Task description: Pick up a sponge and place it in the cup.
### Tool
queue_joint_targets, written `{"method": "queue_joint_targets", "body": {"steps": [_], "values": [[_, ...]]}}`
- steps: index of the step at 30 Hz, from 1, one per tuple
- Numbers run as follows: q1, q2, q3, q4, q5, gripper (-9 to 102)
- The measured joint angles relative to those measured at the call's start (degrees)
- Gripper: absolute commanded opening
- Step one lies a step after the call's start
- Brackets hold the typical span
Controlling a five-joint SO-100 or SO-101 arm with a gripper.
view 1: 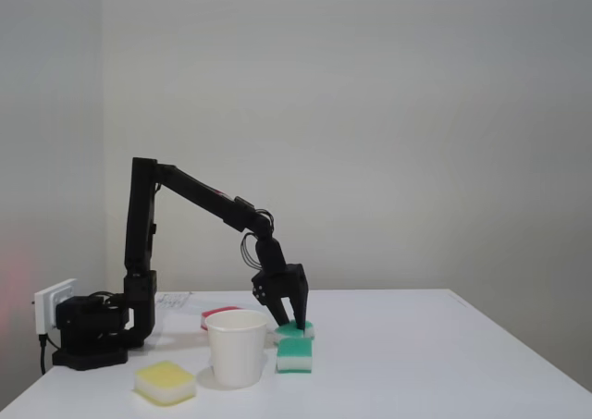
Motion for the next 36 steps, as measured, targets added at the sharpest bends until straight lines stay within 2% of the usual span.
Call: {"method": "queue_joint_targets", "body": {"steps": [6, 11, 18, 29, 36], "values": [[-1.2, 3.4, -5.9, 12.6, 1.0, 0], [-1.2, 5.5, -14.4, 25.4, 1.7, 0], [-1.8, 5.7, -27.5, 39.3, 4.0, 0], [3.9, 13.4, -36.4, 53.0, 0.1, 0], [12.0, 21.2, -31.9, 54.1, -8.1, 0]]}}
